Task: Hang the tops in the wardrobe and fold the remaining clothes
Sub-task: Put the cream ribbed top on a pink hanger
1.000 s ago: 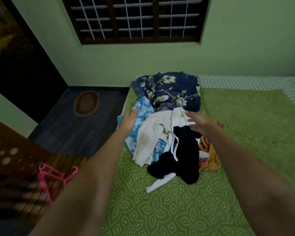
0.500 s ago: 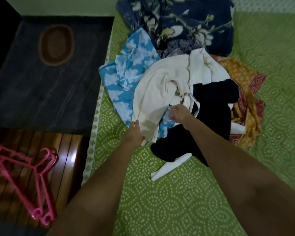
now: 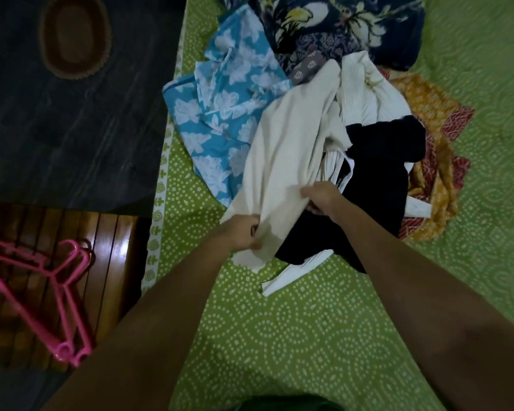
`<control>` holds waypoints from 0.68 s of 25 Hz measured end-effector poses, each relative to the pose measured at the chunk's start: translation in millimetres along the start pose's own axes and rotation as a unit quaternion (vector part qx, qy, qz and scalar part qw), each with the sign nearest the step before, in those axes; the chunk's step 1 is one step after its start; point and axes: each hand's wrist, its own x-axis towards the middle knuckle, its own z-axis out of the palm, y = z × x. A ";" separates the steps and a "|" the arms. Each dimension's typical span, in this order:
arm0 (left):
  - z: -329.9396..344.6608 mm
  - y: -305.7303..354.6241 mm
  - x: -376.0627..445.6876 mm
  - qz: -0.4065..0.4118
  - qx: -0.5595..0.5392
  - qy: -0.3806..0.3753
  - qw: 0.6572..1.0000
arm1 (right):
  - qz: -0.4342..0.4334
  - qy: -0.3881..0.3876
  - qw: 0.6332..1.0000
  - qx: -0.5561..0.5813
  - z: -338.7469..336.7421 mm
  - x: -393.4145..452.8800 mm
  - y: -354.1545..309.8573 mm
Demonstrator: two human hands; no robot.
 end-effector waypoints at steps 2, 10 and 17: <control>20.0 8.6 -18.8 0.017 0.022 -0.101 0.994 | 0.050 -0.046 0.994 -0.091 -22.0 -26.6 41.8; 15.6 71.4 -0.1 0.034 0.059 -0.006 0.998 | 0.172 -0.071 0.897 -0.400 -78.3 -32.5 107.8; -27.1 91.0 73.5 0.004 -0.187 0.181 0.965 | -0.257 0.266 0.886 -0.279 -77.1 1.1 2.6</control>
